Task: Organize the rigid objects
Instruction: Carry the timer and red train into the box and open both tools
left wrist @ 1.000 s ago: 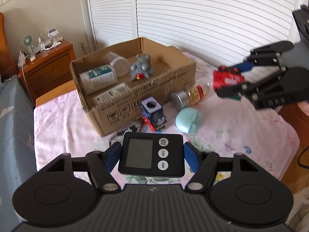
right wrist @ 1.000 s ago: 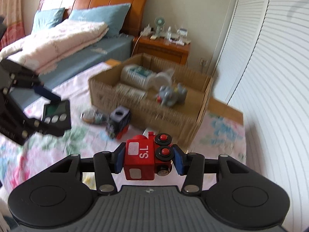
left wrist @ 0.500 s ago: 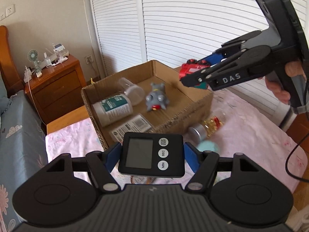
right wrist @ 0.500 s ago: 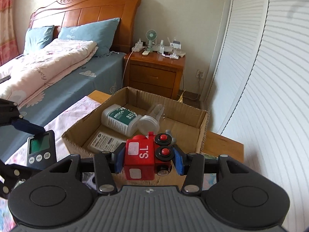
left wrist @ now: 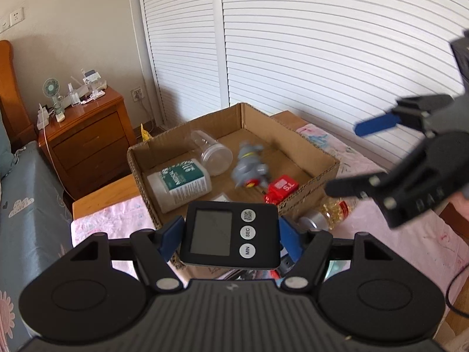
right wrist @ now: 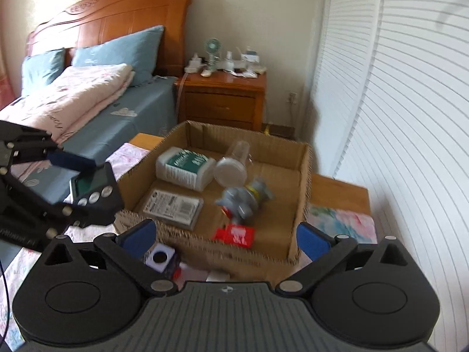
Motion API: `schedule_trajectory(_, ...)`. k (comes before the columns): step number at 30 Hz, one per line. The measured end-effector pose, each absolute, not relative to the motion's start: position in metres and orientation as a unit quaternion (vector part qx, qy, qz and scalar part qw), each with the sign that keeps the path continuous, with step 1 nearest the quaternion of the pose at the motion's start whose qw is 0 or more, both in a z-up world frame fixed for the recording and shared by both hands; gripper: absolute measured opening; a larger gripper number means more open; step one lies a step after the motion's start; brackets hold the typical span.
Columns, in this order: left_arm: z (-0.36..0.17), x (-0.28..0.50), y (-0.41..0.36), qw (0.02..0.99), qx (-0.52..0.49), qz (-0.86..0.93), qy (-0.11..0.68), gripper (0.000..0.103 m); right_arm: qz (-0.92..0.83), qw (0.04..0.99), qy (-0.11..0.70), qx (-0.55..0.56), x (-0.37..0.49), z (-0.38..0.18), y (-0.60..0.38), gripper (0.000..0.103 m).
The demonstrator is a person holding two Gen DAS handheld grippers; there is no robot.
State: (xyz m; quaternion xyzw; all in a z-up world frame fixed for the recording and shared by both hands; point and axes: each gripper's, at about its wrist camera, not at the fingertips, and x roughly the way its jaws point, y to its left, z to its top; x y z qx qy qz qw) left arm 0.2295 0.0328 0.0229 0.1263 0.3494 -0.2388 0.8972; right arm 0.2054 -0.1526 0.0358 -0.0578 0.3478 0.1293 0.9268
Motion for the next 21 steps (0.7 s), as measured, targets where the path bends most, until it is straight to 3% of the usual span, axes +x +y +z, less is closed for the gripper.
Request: schedule_trajectory(21, 0.029, 0.309, -0.066, 0.876, 0.173, -0.275, 0.358, 0.070, 0.057, 0.934, 0.351, 0.018, 0.158, 0.020, -0.187, 0.103)
